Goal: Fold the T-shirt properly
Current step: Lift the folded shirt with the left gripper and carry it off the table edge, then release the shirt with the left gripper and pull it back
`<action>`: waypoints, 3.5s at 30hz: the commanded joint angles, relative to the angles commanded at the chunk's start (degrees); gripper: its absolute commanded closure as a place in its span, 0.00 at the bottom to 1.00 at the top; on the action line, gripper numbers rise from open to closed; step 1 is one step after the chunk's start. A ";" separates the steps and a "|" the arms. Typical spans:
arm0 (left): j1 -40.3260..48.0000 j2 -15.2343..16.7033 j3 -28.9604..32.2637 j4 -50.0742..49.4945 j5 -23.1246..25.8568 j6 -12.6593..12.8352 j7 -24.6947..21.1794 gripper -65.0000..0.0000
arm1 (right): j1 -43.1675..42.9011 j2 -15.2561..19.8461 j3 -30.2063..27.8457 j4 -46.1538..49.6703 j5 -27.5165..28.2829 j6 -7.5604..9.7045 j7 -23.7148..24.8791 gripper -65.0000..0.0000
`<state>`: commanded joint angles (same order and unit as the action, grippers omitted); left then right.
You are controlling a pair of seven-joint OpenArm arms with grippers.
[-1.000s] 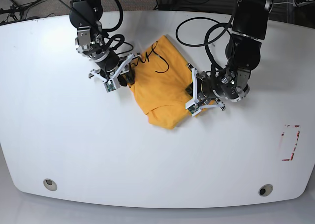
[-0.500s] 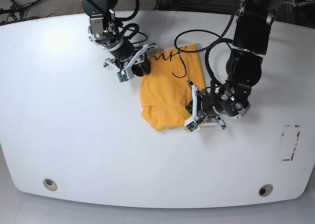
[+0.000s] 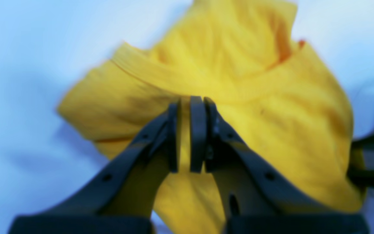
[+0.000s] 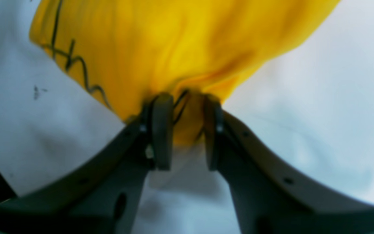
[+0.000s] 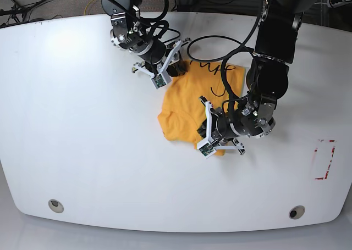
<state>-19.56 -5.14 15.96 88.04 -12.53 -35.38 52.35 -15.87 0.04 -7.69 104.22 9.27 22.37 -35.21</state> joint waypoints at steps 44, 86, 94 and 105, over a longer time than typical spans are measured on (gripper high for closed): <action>16.62 -6.95 8.88 -14.24 -0.09 35.43 -30.51 0.22 | 1.05 6.77 9.14 5.01 0.53 0.53 -3.60 0.77; 25.49 -36.92 -28.66 -27.16 5.10 2.73 -30.59 0.22 | -2.02 6.68 8.79 8.88 0.44 0.53 -3.78 0.77; 27.34 -39.56 -31.56 -26.29 4.66 0.18 -30.33 0.22 | -3.16 6.59 8.79 10.02 0.44 0.53 -3.69 0.77; 31.21 -36.75 -38.15 -5.10 4.66 -2.81 -21.27 0.22 | -2.90 6.86 8.70 10.11 0.00 0.53 -3.25 0.77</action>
<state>11.65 -41.89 -22.20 82.95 -7.87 -38.20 31.08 -18.77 6.90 1.01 114.33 9.27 22.90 -38.46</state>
